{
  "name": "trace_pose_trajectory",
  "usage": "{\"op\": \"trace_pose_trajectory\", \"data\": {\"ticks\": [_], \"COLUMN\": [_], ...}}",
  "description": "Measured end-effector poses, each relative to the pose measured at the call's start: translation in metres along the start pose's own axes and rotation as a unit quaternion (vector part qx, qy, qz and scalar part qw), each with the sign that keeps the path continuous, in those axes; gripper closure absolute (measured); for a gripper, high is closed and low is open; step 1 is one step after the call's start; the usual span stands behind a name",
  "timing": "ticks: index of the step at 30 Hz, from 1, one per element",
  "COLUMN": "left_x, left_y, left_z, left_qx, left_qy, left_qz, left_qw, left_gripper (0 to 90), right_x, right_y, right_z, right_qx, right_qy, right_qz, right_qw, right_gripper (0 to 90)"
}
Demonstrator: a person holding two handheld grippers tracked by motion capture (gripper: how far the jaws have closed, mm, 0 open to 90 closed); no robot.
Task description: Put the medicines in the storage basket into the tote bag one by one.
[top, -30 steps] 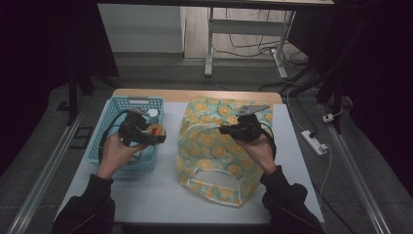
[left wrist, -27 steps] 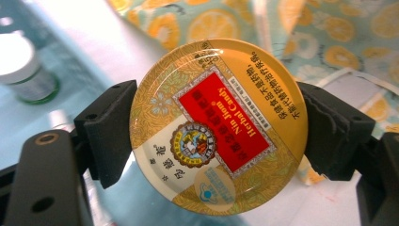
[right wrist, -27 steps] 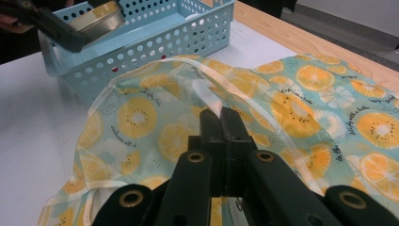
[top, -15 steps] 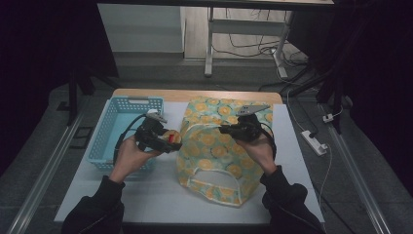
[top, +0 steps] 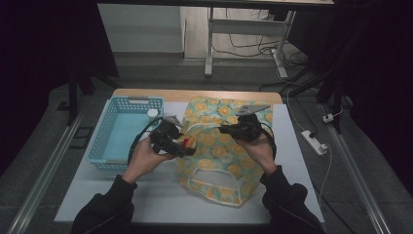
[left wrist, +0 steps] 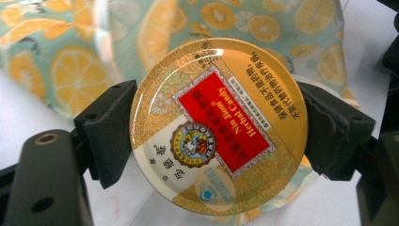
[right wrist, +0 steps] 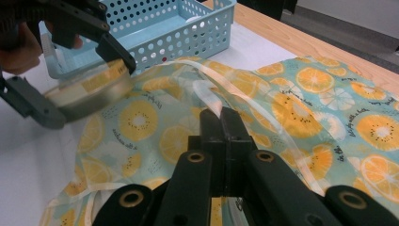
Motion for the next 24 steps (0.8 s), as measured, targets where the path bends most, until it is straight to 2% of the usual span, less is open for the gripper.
{"op": "trace_pose_trajectory", "data": {"ticks": [13,24], "left_x": [-0.018,-0.025], "left_y": [0.026,0.054], "left_z": [-0.014,-0.025], "left_qx": [0.007,0.013], "left_qy": [0.019,0.029], "left_qz": [0.016,0.020], "left_qw": [0.9997,0.9993], "left_gripper": [20.4,20.4], "right_x": [0.001,0.002], "right_y": [-0.003,-0.005], "right_z": [-0.002,-0.004], "right_qx": [-0.007,-0.013], "right_qy": [0.000,-0.001], "right_qz": [-0.001,-0.003], "right_qw": [1.0000,0.9999], "right_gripper": [90.0,90.0]}}
Point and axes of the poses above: each handheld gripper's, and its own axes: y roughly forward along the jaws, z roughly out of its underside, x roughly to its left, the point moved 4 cm from there along y, roughly forward along the jaws, and after that the axes turned 8 degrees about -z, right-handed, at the moved point
